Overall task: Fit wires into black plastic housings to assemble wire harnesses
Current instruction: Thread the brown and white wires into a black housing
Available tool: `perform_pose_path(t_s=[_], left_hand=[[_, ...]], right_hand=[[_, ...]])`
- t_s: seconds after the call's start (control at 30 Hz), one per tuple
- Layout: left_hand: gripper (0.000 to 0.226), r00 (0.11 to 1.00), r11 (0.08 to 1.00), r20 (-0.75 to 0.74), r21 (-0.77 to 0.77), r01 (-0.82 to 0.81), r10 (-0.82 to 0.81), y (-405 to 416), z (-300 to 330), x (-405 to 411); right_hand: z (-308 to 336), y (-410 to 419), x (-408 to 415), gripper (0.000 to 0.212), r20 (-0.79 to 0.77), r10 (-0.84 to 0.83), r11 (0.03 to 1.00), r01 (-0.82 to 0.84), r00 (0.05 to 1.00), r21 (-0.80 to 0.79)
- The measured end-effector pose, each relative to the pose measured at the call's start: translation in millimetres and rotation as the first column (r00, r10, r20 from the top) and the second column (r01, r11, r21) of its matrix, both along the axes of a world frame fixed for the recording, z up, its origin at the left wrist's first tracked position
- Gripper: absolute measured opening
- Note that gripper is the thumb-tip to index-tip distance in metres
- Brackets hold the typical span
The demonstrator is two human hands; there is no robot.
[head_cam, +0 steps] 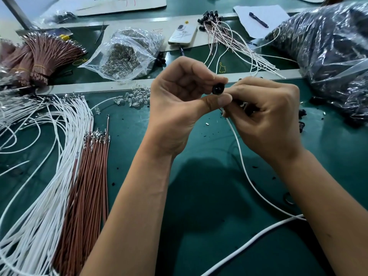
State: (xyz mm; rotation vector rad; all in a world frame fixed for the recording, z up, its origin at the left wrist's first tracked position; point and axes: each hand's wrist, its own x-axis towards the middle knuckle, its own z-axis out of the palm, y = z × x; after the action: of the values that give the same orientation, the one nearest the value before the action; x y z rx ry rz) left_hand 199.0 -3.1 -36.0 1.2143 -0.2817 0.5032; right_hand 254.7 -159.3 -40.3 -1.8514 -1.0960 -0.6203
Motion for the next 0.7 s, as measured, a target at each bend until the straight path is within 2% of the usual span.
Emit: perform_pose_path(t_s=[0.57, 0.7], left_hand=[[0.04, 1.0, 1.0, -0.026, -0.018, 0.013, -0.013, -2.0, -2.7, 1.6], [0.042, 0.998, 0.999, -0.045, -0.038, 0.033, -0.035, -3.6, -3.8, 2.0]], right_hand=[[-3.9, 0.9, 2.7, 0.009, -0.047, -0.016, 1.0, 0.017, 0.999, 0.003], [-4.1, 1.1, 3.8, 0.018, -0.051, 0.006, 1.0, -0.004, 0.999, 0.027]])
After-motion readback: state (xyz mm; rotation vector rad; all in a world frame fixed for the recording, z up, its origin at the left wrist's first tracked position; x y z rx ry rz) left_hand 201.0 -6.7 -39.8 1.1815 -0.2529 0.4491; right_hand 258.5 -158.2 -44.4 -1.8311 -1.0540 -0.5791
